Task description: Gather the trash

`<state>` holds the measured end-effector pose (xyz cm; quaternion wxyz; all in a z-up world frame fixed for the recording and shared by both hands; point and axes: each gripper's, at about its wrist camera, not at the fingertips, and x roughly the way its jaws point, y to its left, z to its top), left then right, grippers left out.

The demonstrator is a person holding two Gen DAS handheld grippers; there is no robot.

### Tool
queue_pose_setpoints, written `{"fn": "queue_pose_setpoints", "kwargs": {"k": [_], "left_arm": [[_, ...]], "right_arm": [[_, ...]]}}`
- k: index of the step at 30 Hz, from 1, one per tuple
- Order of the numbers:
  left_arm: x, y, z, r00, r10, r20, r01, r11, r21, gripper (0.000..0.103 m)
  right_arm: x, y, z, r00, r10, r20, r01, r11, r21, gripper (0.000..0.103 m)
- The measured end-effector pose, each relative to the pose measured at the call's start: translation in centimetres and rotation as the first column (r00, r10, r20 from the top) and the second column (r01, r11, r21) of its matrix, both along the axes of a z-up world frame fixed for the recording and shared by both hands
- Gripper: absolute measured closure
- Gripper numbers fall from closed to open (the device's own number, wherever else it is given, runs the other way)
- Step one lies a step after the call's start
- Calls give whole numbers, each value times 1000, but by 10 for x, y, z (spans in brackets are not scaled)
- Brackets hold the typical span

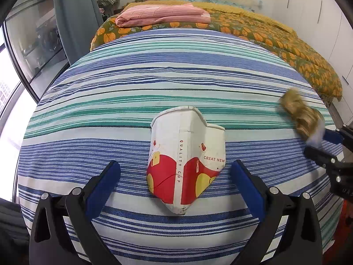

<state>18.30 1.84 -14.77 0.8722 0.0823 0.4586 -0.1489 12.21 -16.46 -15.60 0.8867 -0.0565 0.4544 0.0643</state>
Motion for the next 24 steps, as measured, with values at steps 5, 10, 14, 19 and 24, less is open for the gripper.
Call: {"fn": "queue_pose_setpoints", "kwargs": {"k": [5,10,14,19,24], "left_arm": [[0,0,0,1000,0,0,0,1000,0,4],[2,4,1,1000,-14,-4,14,1000,-25,4],[-1,36,8,997,-71,-35,60,969,-240,4],[-10,64,23,996,-75,-44,55,935,-350,4],[2,37,27,994,-94,-50,79,968,-239,5]], "right_arm": [[-3,-15,-4,998,-66,-6,66,994,84,32],[-5,-14,-2,999,-26,-33,29,995,96,24],[-11,-29,13,998,-47,-36,52,985,163,24],[-4,-37,27,998,-43,-48,51,982,183,24],[25,-26,22,996,-26,-88,41,985,169,24]]}}
